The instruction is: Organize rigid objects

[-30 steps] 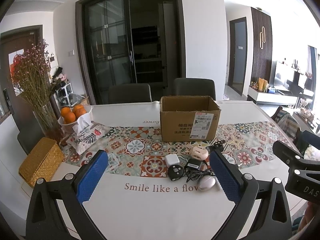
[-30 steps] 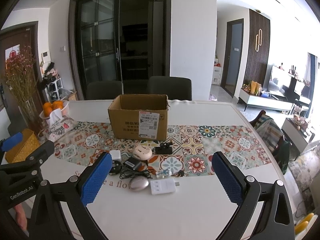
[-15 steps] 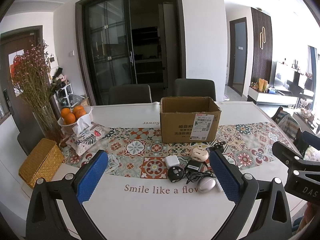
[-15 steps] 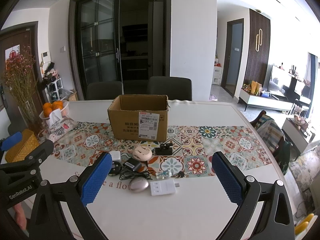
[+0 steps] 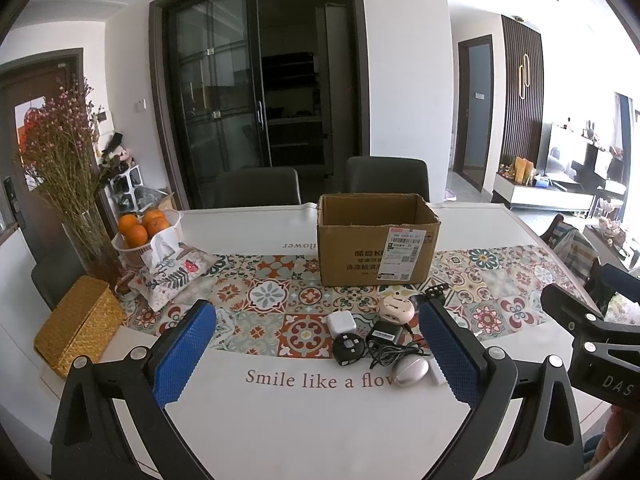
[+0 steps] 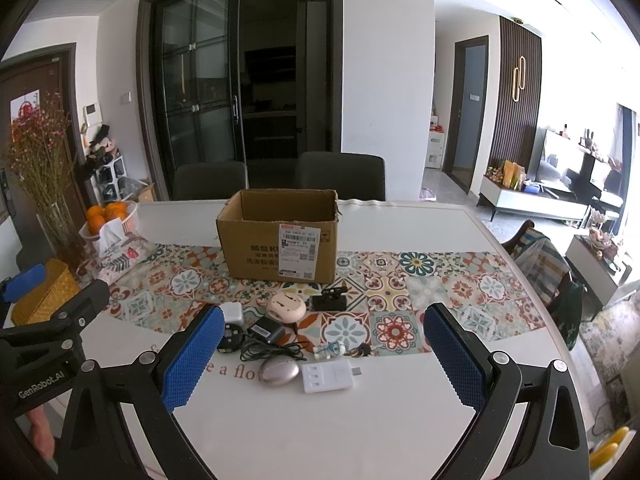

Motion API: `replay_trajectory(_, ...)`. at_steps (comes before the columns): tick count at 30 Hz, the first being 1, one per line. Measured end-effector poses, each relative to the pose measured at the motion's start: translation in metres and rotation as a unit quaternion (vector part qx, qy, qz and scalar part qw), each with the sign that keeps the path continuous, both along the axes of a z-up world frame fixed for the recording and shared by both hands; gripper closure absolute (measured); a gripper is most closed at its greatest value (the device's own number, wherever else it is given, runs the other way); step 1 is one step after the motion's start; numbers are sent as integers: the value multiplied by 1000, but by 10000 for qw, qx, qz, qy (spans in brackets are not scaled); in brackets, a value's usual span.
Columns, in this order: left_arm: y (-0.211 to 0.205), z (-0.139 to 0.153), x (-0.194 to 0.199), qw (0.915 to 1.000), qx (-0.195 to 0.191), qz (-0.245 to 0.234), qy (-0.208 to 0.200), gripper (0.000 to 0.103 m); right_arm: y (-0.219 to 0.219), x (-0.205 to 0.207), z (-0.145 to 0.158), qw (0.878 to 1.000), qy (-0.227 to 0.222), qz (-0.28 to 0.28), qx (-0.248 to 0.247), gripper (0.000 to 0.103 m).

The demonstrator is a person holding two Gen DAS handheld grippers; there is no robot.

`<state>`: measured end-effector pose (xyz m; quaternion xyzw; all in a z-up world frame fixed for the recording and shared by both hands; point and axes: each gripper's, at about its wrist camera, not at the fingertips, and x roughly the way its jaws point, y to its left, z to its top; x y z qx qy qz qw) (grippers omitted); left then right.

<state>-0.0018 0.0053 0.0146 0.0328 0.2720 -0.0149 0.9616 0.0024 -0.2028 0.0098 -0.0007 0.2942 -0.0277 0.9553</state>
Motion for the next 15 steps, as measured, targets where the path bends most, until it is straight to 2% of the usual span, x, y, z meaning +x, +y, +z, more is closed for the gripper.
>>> replay_trajectory(15,5,-3,3,10000,-15,7,78,0,4,8,-4,10000,51,14,20,3)
